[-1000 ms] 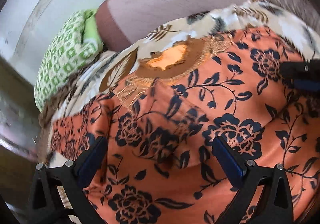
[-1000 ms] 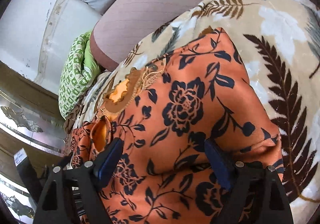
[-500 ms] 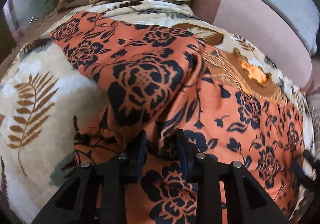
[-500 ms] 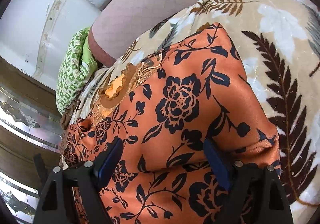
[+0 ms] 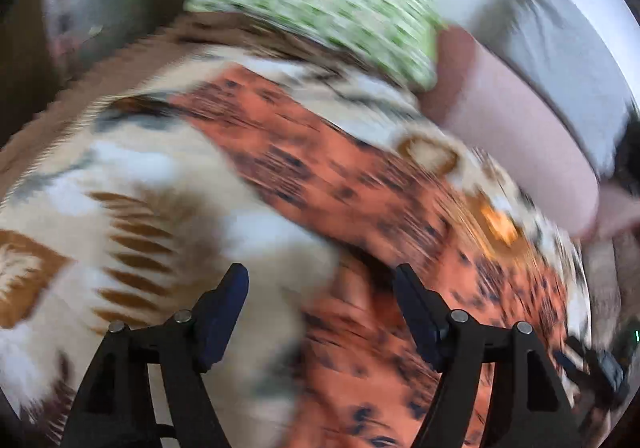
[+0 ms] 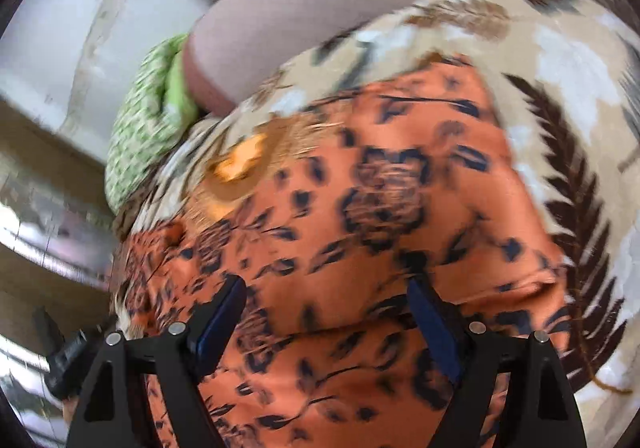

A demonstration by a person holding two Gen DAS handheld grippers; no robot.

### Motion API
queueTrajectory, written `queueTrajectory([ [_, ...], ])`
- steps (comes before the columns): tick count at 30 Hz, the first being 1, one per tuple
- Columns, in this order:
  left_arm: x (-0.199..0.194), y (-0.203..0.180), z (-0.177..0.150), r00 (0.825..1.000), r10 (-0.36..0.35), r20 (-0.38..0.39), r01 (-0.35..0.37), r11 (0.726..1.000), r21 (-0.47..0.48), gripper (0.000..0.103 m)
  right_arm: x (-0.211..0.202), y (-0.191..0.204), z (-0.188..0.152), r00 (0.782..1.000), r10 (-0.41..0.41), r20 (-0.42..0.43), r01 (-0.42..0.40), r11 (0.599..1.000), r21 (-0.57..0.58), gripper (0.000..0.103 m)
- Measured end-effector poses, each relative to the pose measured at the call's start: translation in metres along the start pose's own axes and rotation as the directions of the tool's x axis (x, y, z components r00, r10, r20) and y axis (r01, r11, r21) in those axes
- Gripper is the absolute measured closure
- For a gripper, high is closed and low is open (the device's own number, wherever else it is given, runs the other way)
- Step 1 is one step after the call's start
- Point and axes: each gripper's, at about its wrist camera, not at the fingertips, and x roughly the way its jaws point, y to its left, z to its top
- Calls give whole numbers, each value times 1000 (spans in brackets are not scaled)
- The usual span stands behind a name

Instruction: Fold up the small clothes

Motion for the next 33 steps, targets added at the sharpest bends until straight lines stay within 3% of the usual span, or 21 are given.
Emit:
queueTrajectory([
  [2, 7, 40, 14, 999, -9, -42, 4, 993, -114, 28, 8, 29, -2, 999, 44, -30, -45, 998, -44, 18],
  [5, 30, 78, 31, 990, -82, -115, 56, 974, -218, 27, 36, 70, -5, 982, 159, -102, -165, 985, -58, 18],
  [6, 37, 84, 36, 986, -112, -124, 79, 966, -247, 27, 46, 82, -7, 978, 171, -119, -180, 981, -70, 18],
  [8, 51, 96, 48, 962, -231, -146, 174, 930, -324, 27, 68, 101, -12, 978, 160, -136, -175, 980, -100, 18],
  [12, 76, 93, 71, 935, -325, -139, 249, 885, -394, 27, 106, 117, -22, 968, 160, -195, -176, 982, -64, 18],
  [13, 87, 91, 79, 939, -311, -148, 231, 887, -401, 27, 109, 118, -25, 967, 159, -201, -175, 983, -64, 18],
  [16, 100, 99, 101, 973, -214, -91, 158, 897, -413, 27, 109, 117, -32, 968, 151, -203, -169, 983, -73, 18],
  [22, 124, 128, 129, 982, -182, -56, 135, 872, -471, 29, 101, 101, -34, 972, 151, -181, -168, 982, -81, 18],
  [24, 129, 130, 134, 988, -148, -51, 108, 877, -469, 60, 101, 97, -35, 972, 163, -171, -177, 982, -67, 18],
  [25, 133, 130, 135, 991, -103, -85, 55, 892, -448, 97, 101, 97, -35, 972, 165, -166, -177, 982, -64, 18],
  [27, 140, 137, 137, 990, -106, -98, 51, 890, -453, 97, 102, 97, -36, 973, 160, -166, -173, 982, -72, 18],
  [29, 126, 138, 142, 997, -57, -59, 26, 897, -441, 101, 103, 100, -36, 974, 150, -169, -167, 982, -92, 18],
  [31, 92, 138, 151, 999, -5, 33, 18, 904, -426, 103, 103, 101, -35, 974, 144, -173, -163, 981, -104, 18],
  [33, 43, 134, 158, 983, 82, 167, -15, 930, -367, 103, 103, 100, -34, 976, 143, -165, -161, 982, -98, 18],
])
